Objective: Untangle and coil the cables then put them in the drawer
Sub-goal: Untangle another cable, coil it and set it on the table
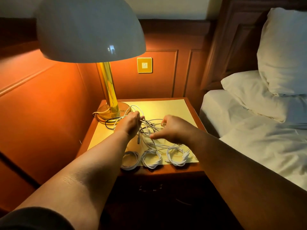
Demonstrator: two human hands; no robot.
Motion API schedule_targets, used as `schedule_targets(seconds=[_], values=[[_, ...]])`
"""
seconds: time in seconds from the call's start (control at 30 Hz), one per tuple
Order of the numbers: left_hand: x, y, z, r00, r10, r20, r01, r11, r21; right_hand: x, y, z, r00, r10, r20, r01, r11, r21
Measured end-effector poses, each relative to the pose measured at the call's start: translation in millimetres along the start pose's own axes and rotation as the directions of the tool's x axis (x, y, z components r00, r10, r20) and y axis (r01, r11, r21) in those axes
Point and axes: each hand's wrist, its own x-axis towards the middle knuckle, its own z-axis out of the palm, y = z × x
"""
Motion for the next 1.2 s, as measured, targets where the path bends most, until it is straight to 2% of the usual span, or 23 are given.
schedule_targets(seconds=[0.1,0.17,0.23,0.3,0.33,0.43,0.5,0.57,0.67,0.73,0.8,0.83,0.9,0.93,1.1,1.2], values=[[-2.3,-3.2,2.2,0.999,0.044,-0.010,-0.044,0.999,0.009,11.7,6.1,9.1,0.996,0.058,0.064,-0.053,0.996,-0.075],[-4.1,-7.3,4.1,0.999,0.043,-0.022,-0.043,0.999,0.000,15.9,8.5,9.7,0.999,0.007,-0.035,-0.009,0.999,-0.051],[-5.6,-9.7,4.9,0.999,0.034,-0.030,-0.033,0.999,0.019,17.4,11.7,8.9,0.968,-0.089,-0.234,0.123,0.983,0.134],[-6.7,-10.6,5.3,0.999,0.028,-0.034,-0.028,1.000,0.010,16.7,12.8,7.7,0.905,-0.107,-0.411,0.278,0.881,0.383],[-7.1,-9.8,4.5,0.999,0.018,-0.028,-0.018,1.000,-0.003,16.1,12.7,7.3,0.890,-0.090,-0.446,0.321,0.820,0.474],[-5.9,-10.7,3.6,1.000,0.001,-0.011,-0.001,0.999,-0.051,19.0,14.4,6.3,0.905,-0.067,-0.419,0.341,0.704,0.623],[-5.4,-10.3,0.6,0.999,-0.034,0.011,0.035,0.996,-0.081,18.1,16.4,4.1,0.911,-0.070,-0.407,0.345,0.671,0.656],[-6.0,-9.4,-4.6,0.999,-0.041,0.014,0.042,0.996,-0.081,15.8,20.2,1.8,0.901,-0.066,-0.430,0.360,0.668,0.651],[-9.2,-7.3,-19.8,0.998,-0.005,-0.057,0.002,0.999,-0.054,11.1,28.8,-1.3,0.892,-0.022,-0.452,0.347,0.674,0.652],[-13.6,-4.6,-33.2,0.997,-0.015,-0.074,0.010,0.997,-0.076,7.0,35.3,-2.4,0.903,-0.013,-0.430,0.313,0.706,0.635],[-18.6,-1.8,-44.8,0.998,-0.045,0.032,0.049,0.990,-0.135,2.3,42.1,-2.3,0.926,-0.017,-0.377,0.256,0.763,0.594],[-22.1,0.8,-49.9,0.988,-0.046,0.151,0.071,0.984,-0.162,0.2,44.9,-2.0,0.936,-0.020,-0.351,0.231,0.787,0.572],[-30.6,4.5,-53.0,0.908,-0.033,0.417,0.122,0.975,-0.187,-4.1,48.4,-1.4,0.948,-0.031,-0.317,0.200,0.832,0.518],[-34.8,5.8,-51.8,0.875,-0.021,0.483,0.110,0.981,-0.158,-6.0,49.0,-1.1,0.952,-0.036,-0.305,0.189,0.851,0.490],[-38.6,6.4,-24.2,0.864,-0.099,0.493,0.077,0.995,0.063,-7.8,48.3,2.0,0.971,-0.046,-0.236,0.153,0.875,0.460],[-30.4,7.7,-6.3,0.888,-0.115,0.444,0.048,0.986,0.159,-3.9,48.0,4.1,0.974,-0.067,-0.215,0.162,0.870,0.466]])
